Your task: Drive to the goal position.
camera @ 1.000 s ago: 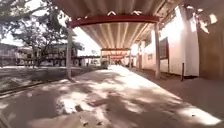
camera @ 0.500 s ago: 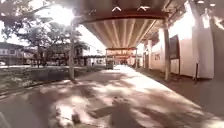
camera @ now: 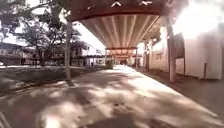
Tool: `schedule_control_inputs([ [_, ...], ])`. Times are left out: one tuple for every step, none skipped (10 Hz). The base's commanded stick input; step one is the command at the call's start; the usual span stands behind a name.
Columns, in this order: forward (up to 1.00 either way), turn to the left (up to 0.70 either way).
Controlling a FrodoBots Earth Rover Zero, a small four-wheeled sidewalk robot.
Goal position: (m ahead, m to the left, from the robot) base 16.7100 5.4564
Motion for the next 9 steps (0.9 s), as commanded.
schedule_control_inputs([
  [0.70, 0.00],
  [0.70, 0.00],
  [0.70, 0.00],
  [0.70, 0.00],
  [0.70, 0.00],
  [0.70, 0.00],
  [0.70, 0.00],
  [0.70, 0.00],
  [0.70, 0.00],
])
